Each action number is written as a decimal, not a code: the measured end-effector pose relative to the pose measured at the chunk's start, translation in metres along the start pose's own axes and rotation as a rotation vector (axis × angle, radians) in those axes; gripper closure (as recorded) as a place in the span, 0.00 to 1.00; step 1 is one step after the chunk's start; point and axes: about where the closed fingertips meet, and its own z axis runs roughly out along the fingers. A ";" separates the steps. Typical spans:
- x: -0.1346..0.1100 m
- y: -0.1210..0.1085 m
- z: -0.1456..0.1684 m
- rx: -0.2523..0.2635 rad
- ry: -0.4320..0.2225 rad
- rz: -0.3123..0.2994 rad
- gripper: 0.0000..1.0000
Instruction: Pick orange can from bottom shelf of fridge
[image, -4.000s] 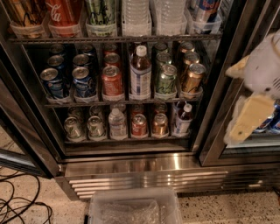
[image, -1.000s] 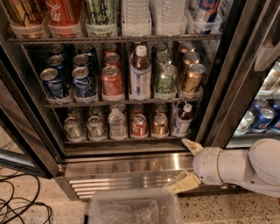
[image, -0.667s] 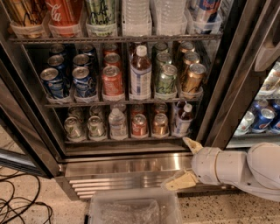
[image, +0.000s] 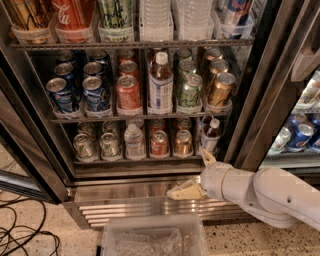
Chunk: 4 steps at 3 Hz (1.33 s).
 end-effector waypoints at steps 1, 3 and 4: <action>-0.001 -0.008 0.028 0.056 -0.046 -0.015 0.00; 0.007 -0.007 0.036 0.064 -0.051 0.006 0.00; 0.018 -0.009 0.044 0.108 -0.058 0.015 0.00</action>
Offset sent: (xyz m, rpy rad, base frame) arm 0.0328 0.0160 -0.0158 0.0195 -0.0906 -0.0562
